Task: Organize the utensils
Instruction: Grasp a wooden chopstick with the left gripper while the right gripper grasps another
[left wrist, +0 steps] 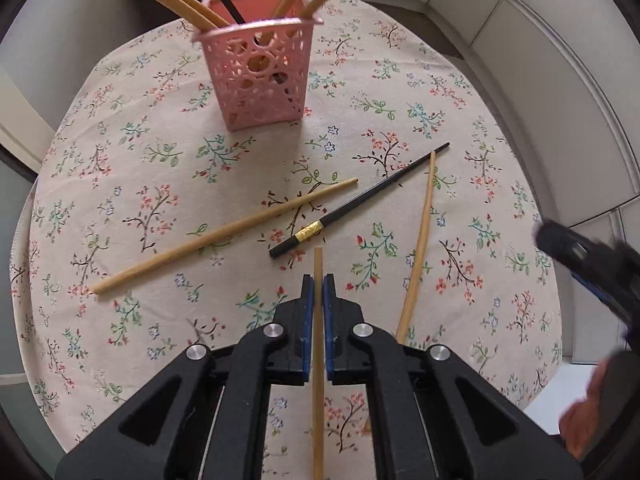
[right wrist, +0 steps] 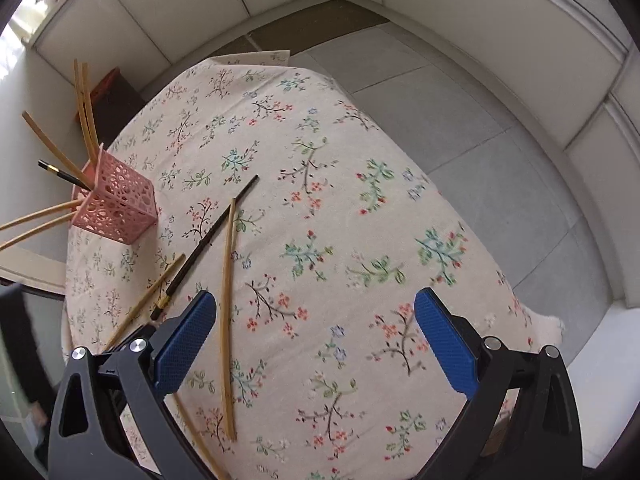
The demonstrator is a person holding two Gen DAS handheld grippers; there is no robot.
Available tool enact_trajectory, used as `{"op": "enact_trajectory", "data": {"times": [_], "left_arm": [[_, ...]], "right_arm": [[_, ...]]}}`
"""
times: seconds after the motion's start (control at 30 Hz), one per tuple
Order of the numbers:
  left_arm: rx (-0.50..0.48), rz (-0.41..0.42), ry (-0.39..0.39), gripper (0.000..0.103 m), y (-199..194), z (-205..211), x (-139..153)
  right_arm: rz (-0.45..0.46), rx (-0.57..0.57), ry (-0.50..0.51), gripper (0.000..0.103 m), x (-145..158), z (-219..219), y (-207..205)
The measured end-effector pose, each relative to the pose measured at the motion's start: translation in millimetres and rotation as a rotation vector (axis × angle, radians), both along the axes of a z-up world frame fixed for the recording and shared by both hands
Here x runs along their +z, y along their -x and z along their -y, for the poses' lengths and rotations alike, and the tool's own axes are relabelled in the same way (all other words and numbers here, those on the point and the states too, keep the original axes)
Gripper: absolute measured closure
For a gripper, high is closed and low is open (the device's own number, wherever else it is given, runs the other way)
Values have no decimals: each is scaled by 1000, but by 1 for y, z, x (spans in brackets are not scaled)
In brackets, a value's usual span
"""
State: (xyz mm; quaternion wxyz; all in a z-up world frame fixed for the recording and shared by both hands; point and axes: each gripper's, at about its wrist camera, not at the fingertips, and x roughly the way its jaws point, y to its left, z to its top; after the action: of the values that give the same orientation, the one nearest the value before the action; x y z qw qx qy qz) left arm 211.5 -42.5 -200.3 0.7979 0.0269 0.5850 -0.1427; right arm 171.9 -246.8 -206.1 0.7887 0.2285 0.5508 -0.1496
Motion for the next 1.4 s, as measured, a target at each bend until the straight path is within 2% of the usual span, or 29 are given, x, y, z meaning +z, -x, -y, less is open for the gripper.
{"op": "enact_trajectory", "data": {"times": [0.13,0.2,0.27,0.37,0.53,0.63,0.67,0.7,0.73,0.77,0.9,0.97,1.03,1.13,1.27,1.4], "left_arm": [[-10,52,62,99,22,-19,33],[-15,77,82,99,30,-21,44],[-13,90,113,99,35,-28,52],[-15,91,141,99,34,-27,59],[-4,96,161,99,32,-35,65],[4,99,167,99,33,-38,68],[4,100,166,99,33,-38,68],[3,100,163,99,33,-38,69],[1,102,164,99,34,-38,69],[-1,106,166,99,35,-38,71],[-17,129,157,99,42,-40,78],[-20,144,158,99,48,-43,83],[-13,167,162,99,55,-47,89],[-9,189,176,99,67,-51,99],[-18,223,179,99,86,-52,113],[-25,250,183,99,101,-51,127]], "right_arm": [[-79,62,66,10,-24,-24,-44],[-129,83,87,31,-39,-32,-59],[-173,85,53,40,-54,-35,-70],[-156,47,16,40,-62,-37,-79],[-138,71,112,37,-65,-55,-86],[-136,57,102,38,-65,-56,-89],[-132,68,108,45,-64,-58,-91],[-126,85,125,64,-63,-60,-92],[-122,105,133,75,-62,-63,-92],[-122,125,134,92,-61,-65,-90],[-88,162,62,97,-59,-60,-72],[-18,175,1,98,-48,-52,-55],[68,188,-34,98,-25,-46,-34],[150,205,-78,98,14,-39,-5],[237,255,-64,98,67,-37,33],[293,289,-21,98,102,-40,63]]}}
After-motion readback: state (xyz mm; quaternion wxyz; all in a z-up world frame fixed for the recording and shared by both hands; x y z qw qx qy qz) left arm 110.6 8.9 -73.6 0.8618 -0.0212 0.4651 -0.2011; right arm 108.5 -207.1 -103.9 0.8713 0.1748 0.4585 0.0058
